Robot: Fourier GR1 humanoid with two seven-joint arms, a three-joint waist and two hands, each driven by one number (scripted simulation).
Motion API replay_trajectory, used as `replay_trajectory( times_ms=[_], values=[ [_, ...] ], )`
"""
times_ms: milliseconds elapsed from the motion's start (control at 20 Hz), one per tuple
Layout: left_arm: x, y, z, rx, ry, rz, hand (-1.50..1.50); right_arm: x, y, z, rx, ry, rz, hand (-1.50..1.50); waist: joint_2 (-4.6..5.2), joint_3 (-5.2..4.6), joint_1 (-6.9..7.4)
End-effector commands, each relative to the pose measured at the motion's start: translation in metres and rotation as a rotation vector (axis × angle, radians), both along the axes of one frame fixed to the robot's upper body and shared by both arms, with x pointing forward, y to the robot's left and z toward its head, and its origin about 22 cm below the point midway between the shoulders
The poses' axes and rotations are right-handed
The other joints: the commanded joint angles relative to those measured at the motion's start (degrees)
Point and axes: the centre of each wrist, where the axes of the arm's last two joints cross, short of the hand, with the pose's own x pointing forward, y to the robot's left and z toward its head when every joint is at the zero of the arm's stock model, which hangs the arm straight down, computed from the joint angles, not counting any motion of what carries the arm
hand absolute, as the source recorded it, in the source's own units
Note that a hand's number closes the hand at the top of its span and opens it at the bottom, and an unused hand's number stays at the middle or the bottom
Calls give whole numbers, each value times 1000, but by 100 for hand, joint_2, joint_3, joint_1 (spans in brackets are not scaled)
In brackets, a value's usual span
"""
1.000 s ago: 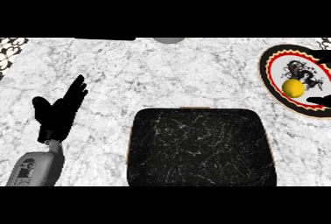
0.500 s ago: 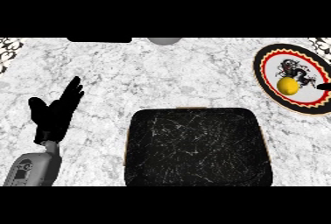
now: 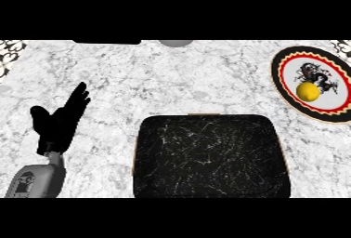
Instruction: Pick the lemon from the tray and place it in the plate
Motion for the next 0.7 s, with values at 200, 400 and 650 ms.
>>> replay_trajectory(
  times_ms=[200,400,650],
  values=[
    [6,-5,9,6,-6,-15,0,-17,-19,-1,145,-69,145,-150,38,14,41],
    [3,-12,3,-11,-7,-10,0,-26,-30,7,128,-80,114,-150,58,20,84],
    [7,-2,14,-5,-13,-5,0,-40,-45,13,98,-88,72,-150,68,31,117]
  ],
)
